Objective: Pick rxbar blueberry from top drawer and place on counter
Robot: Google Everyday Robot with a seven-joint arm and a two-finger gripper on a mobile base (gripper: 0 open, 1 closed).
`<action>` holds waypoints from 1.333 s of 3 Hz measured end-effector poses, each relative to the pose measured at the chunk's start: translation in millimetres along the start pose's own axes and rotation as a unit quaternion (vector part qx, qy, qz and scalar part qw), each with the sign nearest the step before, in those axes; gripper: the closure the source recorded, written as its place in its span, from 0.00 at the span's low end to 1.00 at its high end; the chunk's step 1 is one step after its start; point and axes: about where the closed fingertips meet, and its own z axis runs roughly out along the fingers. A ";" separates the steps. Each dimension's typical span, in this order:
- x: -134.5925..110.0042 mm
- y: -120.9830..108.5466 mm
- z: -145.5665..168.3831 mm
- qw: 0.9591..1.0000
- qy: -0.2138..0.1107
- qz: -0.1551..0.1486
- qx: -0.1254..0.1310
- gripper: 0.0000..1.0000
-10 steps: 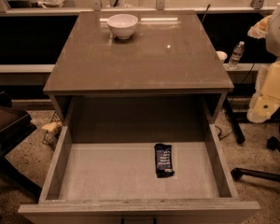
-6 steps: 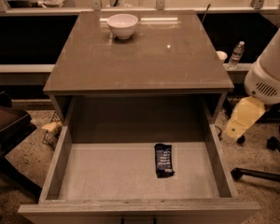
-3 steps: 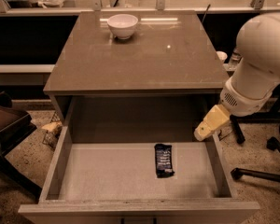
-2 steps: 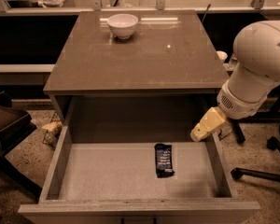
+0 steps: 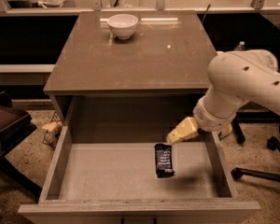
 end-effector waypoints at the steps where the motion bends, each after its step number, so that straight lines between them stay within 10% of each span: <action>1: -9.5 22.4 26.9 0.999 -0.001 0.033 -0.009 0.00; 4: -9.1 56.8 44.6 0.997 0.016 0.072 -0.007 0.00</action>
Offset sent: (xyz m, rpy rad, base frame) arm 0.0021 0.0762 -0.0496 0.0243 0.0588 -0.1356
